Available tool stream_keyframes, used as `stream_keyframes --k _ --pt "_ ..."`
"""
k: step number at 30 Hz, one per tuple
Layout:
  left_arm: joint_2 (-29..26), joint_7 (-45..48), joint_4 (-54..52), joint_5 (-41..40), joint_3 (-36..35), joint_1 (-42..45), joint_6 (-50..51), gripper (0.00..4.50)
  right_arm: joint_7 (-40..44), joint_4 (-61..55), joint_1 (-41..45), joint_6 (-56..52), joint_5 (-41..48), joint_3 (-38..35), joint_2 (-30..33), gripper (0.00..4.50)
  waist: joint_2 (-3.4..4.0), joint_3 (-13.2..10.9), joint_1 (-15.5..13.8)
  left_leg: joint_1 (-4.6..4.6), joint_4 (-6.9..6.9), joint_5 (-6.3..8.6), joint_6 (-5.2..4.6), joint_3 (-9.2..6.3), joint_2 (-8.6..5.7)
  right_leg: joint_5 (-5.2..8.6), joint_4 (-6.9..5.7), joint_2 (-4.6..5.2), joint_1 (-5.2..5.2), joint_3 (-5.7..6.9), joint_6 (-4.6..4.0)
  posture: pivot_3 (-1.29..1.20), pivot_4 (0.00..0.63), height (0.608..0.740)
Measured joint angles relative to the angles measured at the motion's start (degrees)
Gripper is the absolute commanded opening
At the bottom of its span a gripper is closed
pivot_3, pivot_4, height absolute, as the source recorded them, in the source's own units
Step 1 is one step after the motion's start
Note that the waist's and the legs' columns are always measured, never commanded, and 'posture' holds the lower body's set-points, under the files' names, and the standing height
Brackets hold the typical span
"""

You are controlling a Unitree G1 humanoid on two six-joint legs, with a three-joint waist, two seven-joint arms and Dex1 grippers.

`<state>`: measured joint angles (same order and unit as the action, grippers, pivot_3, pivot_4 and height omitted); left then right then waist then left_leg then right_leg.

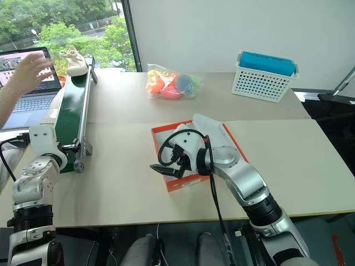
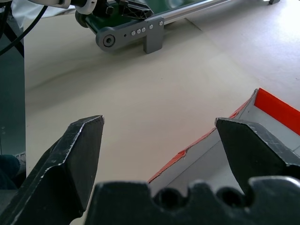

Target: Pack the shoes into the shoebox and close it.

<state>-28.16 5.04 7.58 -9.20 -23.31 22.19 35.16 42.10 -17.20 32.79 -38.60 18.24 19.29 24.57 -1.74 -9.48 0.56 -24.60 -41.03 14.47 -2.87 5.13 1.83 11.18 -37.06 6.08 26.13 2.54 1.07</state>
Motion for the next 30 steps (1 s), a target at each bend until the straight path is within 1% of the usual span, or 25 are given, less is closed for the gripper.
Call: stream_keyframes --k 8,17,30 --pt "-0.1 0.5 0.1 0.0 0.6 0.4 0.1 4.5 -2.6 3.2 -0.1 0.2 -2.3 -0.4 -1.5 4.48 0.0 0.0 0.0 0.0 0.01 0.0 0.0 0.0 0.0 0.0 0.0 0.01 0.01 0.0 0.0 0.0 0.15 0.699" --pt "-2.1 0.8 0.1 0.0 0.9 3.0 2.8 4.5 -2.8 4.3 -0.5 1.0 -3.6 -0.4 -2.4 4.48 -0.01 0.0 0.1 -0.01 0.02 0.0 0.0 0.01 0.0 0.0 0.0 0.01 0.02 0.01 0.0 0.0 0.15 0.699" --pt "-1.5 0.5 0.1 0.0 1.1 3.8 3.0 4.5 -3.9 6.2 -0.7 1.7 -5.7 -0.4 -3.4 4.48 -0.01 0.0 0.1 -0.01 0.02 0.0 0.01 0.01 0.0 0.0 0.01 0.01 0.02 0.01 0.0 0.0 0.15 0.699"
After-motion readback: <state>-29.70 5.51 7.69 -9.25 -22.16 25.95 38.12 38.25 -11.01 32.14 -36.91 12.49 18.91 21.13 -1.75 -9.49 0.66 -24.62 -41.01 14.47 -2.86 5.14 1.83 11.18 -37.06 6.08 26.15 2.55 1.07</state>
